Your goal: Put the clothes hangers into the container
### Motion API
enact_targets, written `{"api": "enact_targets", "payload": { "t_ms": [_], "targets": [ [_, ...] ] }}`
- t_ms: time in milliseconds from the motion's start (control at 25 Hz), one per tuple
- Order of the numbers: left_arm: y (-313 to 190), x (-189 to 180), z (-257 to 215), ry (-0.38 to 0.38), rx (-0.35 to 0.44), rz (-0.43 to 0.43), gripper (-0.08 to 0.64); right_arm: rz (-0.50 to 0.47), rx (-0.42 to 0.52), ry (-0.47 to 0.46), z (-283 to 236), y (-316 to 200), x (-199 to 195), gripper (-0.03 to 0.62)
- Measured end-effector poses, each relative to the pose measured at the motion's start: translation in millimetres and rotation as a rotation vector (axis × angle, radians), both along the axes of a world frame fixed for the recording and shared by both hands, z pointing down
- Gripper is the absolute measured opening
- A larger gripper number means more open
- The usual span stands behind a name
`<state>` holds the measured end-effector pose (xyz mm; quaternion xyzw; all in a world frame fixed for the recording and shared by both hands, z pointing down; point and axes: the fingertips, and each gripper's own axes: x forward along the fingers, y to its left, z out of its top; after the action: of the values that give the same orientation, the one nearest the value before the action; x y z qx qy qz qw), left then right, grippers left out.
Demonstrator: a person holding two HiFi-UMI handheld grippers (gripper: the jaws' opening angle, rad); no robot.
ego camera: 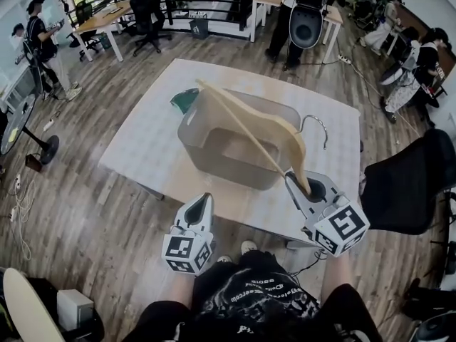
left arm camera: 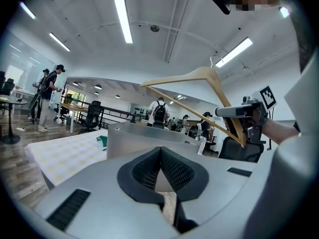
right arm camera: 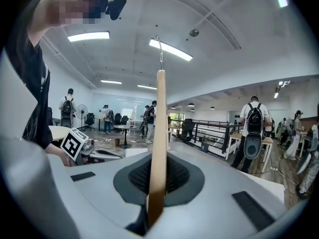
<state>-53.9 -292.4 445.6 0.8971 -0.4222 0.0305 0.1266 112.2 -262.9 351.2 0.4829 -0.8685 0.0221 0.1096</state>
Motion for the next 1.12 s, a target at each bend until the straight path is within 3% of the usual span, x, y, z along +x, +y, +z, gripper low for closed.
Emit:
{"api": "enact_targets", "payload": {
  "t_ms": [320,1120],
  "targets": [
    [-12.8,-2.3,5.3,-0.004,0.002,-0.041,0.020,-0.043,-0.067,0.063,13.4,-35.3,17.0,0.008],
    [-44.9,-7.4,5.3,-0.004,-0.010,-0.155,0.020,-0.126,-0.358,0.196,66.1,-108.8,48.3,0.008]
  ]
}}
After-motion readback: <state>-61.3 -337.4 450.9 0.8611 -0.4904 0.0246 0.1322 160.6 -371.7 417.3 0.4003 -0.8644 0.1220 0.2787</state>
